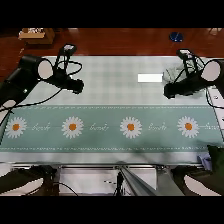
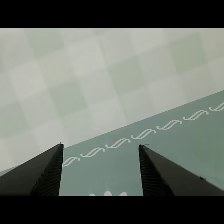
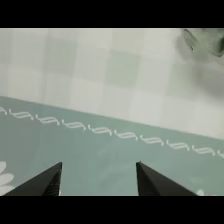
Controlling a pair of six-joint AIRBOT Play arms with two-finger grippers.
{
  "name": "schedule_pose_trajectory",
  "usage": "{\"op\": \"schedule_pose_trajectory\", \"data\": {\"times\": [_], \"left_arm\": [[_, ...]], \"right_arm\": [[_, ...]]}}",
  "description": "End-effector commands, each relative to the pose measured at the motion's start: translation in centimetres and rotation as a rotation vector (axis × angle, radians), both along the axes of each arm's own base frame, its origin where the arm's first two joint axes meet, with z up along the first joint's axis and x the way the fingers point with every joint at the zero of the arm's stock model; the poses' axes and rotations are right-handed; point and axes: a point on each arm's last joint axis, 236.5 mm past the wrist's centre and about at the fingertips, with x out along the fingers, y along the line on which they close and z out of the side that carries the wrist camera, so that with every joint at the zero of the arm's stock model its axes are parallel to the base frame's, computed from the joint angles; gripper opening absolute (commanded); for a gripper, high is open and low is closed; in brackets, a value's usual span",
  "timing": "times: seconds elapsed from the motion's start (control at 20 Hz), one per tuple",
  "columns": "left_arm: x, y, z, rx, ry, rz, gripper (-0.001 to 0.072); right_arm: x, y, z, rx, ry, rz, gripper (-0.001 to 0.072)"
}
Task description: Fold the shirts.
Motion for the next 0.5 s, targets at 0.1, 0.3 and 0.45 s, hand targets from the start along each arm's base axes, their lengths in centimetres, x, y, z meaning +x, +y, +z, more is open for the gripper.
{"op": "schedule_pose_trajectory", "data": {"times": [0.1,0.3,0.45], "left_arm": [[1.0,-0.3,0.1,-0.012,-0.035,0.001,0.0548],[1.9,-0.6,0.5,-0.028,-0.075,0.004,0.072],[1.6,-1.2,0.8,-0.062,-0.065,0.008,0.072]], "right_arm": [[8.7,-5.4,5.7,-0.119,-0.439,-0.184,0.0529],[12.7,-13.0,6.2,-0.103,-0.564,-0.406,0.0564],[14.3,-17.3,3.1,-0.049,-0.516,-0.535,0.0601]]}}
